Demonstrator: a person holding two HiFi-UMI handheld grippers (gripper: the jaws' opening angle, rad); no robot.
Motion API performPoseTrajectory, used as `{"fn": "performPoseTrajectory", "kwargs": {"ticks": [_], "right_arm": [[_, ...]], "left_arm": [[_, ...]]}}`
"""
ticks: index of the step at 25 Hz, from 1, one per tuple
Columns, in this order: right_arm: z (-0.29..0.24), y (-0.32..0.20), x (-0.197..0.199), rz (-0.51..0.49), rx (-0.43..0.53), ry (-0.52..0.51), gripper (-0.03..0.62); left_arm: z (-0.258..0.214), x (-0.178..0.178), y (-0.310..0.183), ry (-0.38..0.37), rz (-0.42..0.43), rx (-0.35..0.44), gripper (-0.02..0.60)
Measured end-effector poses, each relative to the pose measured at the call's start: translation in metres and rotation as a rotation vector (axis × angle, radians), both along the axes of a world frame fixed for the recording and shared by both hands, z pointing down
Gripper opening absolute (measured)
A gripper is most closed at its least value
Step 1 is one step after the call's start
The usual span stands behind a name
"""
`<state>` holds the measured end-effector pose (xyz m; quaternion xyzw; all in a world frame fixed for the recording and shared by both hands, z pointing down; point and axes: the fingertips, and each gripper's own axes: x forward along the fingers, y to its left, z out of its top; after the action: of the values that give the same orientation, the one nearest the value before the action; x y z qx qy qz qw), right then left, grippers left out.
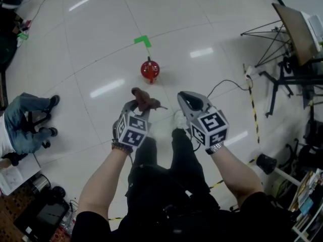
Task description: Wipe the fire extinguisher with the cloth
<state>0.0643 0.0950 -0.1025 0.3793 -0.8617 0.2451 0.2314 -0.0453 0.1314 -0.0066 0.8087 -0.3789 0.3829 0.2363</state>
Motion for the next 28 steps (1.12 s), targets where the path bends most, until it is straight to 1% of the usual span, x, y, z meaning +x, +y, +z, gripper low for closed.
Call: {"fn": "performPoseTrajectory", "kwargs": {"ticks": [3,4,6,7,10,12,15,16,18,22,23,26,28], "right_arm": [[0.017,-0.022,0.000,-0.104,-0.024,-0.060,0.049],[0.022,-0.029,-0.002,-0.145,-0.038,-0.085,0.069],[0.032,-0.039,-0.007,-0.236,-0.083,-0.142,0.172],[0.037,-0.042,-0.010,-0.282,-0.110,-0.172,0.210],[0.050,-0.047,-0.018,-0.424,-0.178,-0.256,0.241],[0.058,-0.045,-0.025,-0.527,-0.221,-0.298,0.285],[0.071,-0.038,-0.036,-0.680,-0.272,-0.327,0.350],[0.076,-0.037,-0.039,-0.717,-0.286,-0.330,0.354],[0.086,-0.037,-0.043,-0.764,-0.301,-0.326,0.354],[0.111,-0.037,-0.050,-0.791,-0.305,-0.322,0.354],[0.118,-0.035,-0.053,-0.803,-0.311,-0.324,0.354],[0.140,-0.028,-0.063,-0.874,-0.351,-0.354,0.394],[0.153,-0.024,-0.068,-0.926,-0.373,-0.374,0.394]], "left_arm": [[0.010,0.013,-0.017,-0.016,0.023,0.046,0.106],[0.013,0.017,-0.022,-0.022,0.033,0.061,0.106],[0.020,0.026,-0.029,-0.035,0.050,0.086,0.106],[0.023,0.030,-0.032,-0.040,0.056,0.096,0.104],[0.031,0.041,-0.039,-0.048,0.077,0.128,0.106],[0.034,0.048,-0.042,-0.047,0.101,0.157,0.106],[0.040,0.052,-0.044,-0.044,0.136,0.199,0.106],[0.043,0.052,-0.044,-0.044,0.141,0.207,0.106],[0.051,0.050,-0.047,-0.042,0.140,0.214,0.106],[0.066,0.047,-0.050,-0.019,0.151,0.230,0.106],[0.068,0.048,-0.050,-0.004,0.166,0.239,0.106],[0.077,0.051,-0.054,0.039,0.227,0.277,0.106],[0.086,0.051,-0.055,0.058,0.268,0.306,0.106]]}}
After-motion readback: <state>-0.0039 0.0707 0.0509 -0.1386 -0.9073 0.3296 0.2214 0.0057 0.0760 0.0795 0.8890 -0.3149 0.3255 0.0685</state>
